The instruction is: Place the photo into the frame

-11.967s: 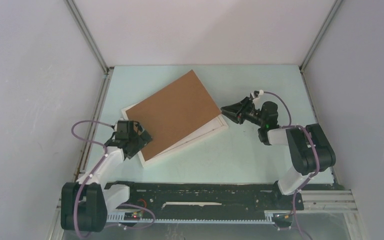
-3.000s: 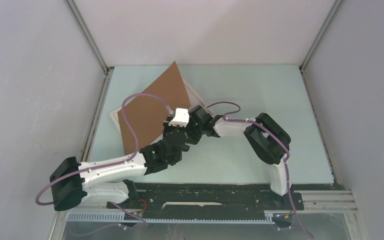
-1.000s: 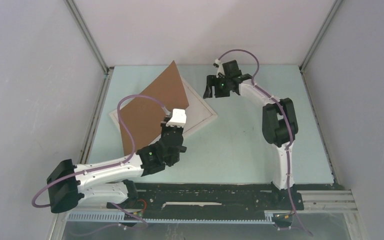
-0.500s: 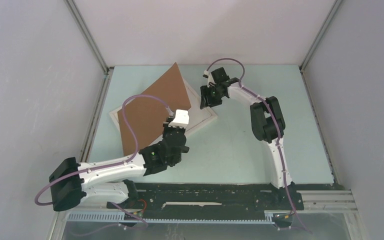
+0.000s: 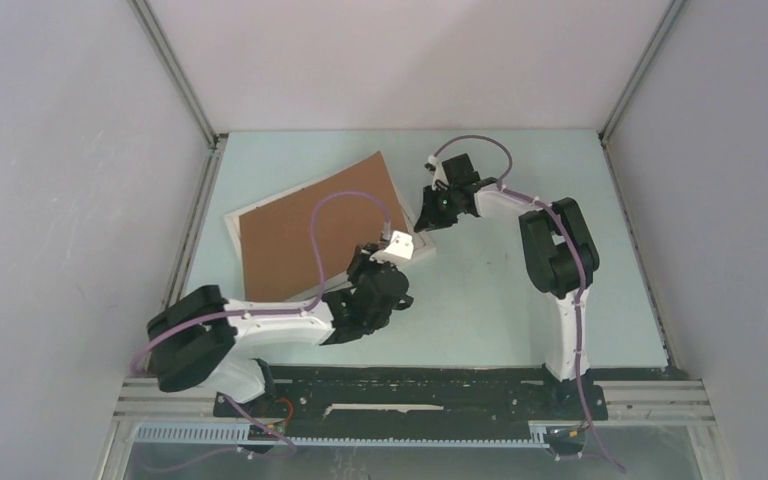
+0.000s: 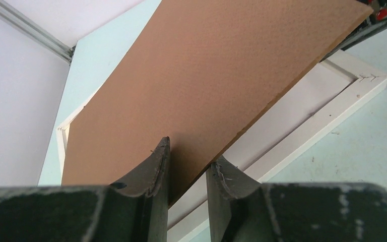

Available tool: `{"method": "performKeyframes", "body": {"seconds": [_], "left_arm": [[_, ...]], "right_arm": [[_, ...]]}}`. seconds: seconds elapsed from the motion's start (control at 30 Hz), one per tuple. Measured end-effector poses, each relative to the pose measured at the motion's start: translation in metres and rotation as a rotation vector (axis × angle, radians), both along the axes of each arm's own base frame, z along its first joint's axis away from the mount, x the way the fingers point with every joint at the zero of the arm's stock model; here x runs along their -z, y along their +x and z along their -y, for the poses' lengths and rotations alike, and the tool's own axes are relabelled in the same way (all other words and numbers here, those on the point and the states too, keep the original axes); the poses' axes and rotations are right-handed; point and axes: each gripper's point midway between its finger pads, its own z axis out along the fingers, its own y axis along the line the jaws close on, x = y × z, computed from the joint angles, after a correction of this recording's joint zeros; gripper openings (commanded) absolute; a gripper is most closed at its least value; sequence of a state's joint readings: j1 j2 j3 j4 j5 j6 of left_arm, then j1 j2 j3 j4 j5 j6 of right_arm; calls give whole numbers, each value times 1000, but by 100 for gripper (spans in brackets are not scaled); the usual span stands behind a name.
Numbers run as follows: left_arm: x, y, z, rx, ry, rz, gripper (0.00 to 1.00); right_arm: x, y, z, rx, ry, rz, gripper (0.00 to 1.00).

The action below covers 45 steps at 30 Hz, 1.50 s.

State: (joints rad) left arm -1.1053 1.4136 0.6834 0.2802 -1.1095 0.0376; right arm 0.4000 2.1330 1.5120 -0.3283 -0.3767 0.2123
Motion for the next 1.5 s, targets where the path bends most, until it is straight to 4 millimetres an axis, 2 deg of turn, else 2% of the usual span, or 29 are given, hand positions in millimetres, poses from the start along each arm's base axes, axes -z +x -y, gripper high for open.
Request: {"method": "performKeyframes", "body": {"seconds": [0.13, 0.27, 0.37, 0.47, 0.53, 0.57, 0.67, 0.73, 0.77, 0.83, 0.9, 1.03, 1.13, 1.23, 1.3, 1.43, 1.47, 1.5], "left_arm": [[15, 4, 9, 2, 35, -10, 0], [28, 10, 17, -7, 80, -27, 0], [30, 15, 25, -11, 90, -35, 0], [24, 19, 32, -17, 62, -32, 0], [20, 20, 34, -27, 46, -27, 0], [19, 20, 33, -33, 39, -26, 0], [20, 19, 32, -36, 35, -32, 0], [18, 18, 31, -37, 32, -33, 0], [17, 18, 31, -37, 31, -33, 0], [15, 18, 31, -37, 26, -31, 0], [15, 17, 30, -38, 20, -30, 0], [15, 16, 31, -36, 23, -32, 0], [16, 15, 31, -34, 29, -35, 0], [16, 15, 30, -33, 35, -38, 0], [17, 14, 30, -31, 38, -39, 2], [18, 13, 29, -30, 43, -48, 33], [19, 12, 29, -27, 43, -54, 43], [19, 11, 29, -21, 46, -64, 52]], "right_arm": [[-1, -3, 3, -2, 50, -17, 0], [0, -5, 5, 6, 77, -26, 1], [-1, -11, 10, 27, 93, -39, 29], [-2, -24, 20, 77, 133, -105, 55], [-6, -29, 33, 147, 162, -170, 63], [-10, -28, 46, 200, 188, -207, 67], [-33, -23, 75, 320, 274, -256, 74], [-58, -17, 90, 383, 348, -254, 75], [-71, -14, 91, 391, 389, -247, 75], [-99, -10, 79, 371, 484, -232, 75], [-126, -12, 50, 316, 593, -242, 75], [-144, -27, -1, 225, 691, -305, 72], [-151, -40, -35, 165, 744, -359, 63], [-148, -52, -56, 130, 757, -412, 52], [-142, -58, -63, 123, 745, -438, 43], [-133, -64, -65, 116, 708, -438, 14], [-131, -63, -64, 115, 701, -429, 1], [-130, -62, -62, 112, 697, -420, 0]]}}
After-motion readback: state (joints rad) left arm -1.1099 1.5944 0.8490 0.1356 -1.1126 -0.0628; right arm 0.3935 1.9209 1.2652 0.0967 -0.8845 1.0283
